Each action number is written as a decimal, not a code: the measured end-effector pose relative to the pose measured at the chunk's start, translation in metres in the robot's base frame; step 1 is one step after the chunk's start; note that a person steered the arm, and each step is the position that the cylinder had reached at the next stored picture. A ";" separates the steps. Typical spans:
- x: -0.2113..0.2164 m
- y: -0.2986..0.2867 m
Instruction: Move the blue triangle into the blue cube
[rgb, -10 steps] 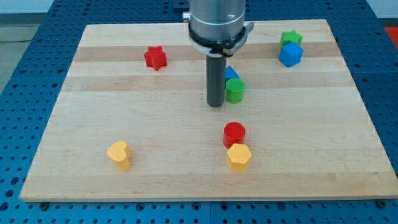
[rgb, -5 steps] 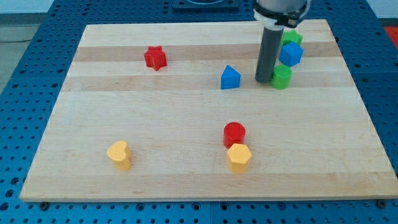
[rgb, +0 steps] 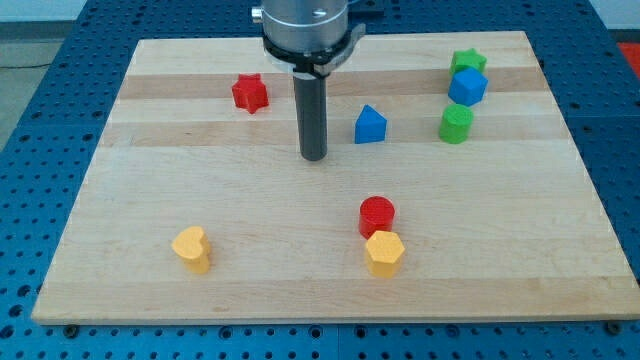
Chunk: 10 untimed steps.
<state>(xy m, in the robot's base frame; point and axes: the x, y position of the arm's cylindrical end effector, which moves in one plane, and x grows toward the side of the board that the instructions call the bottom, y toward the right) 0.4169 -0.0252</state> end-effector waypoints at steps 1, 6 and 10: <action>-0.001 0.040; -0.008 0.003; -0.068 0.064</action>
<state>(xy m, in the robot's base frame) 0.3484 0.0386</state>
